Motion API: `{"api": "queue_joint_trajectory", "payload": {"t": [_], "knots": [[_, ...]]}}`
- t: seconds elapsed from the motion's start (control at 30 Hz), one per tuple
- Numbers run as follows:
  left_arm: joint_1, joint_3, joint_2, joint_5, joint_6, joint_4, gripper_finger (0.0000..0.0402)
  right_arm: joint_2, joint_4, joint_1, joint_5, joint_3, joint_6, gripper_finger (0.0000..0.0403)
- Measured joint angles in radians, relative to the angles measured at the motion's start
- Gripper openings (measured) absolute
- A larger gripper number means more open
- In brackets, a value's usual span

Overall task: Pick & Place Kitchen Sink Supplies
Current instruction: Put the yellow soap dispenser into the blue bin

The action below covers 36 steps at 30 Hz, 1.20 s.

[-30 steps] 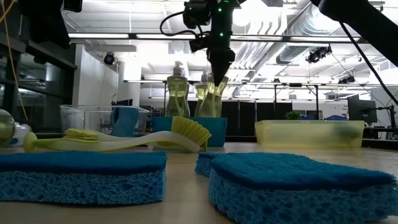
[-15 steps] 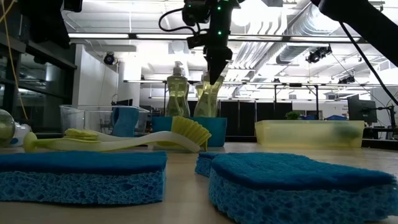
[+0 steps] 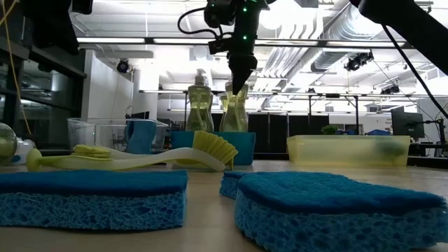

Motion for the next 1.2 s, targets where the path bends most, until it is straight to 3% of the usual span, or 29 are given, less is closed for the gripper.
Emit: {"api": "queue_joint_trajectory", "payload": {"t": [0.27,0.47,0.73,1.2], "knots": [[0.0,0.0,0.0,0.0,-0.001,-0.001,0.0092,0.0,0.02,0.0,-0.026,0.0,0.002,0.0312],[0.0,0.0,0.0,0.0,-0.001,-0.001,0.0092,0.0,0.067,-0.022,-0.172,0.0,0.03,0.0312],[0.0,0.0,0.0,0.0,-0.001,-0.001,0.0092,0.0,0.122,-0.072,-0.291,0.0,0.052,0.0312],[0.0,0.0,0.0,0.0,-0.001,-0.001,0.0092,0.0,0.151,-0.099,-0.289,0.0,0.021,0.0312]]}}
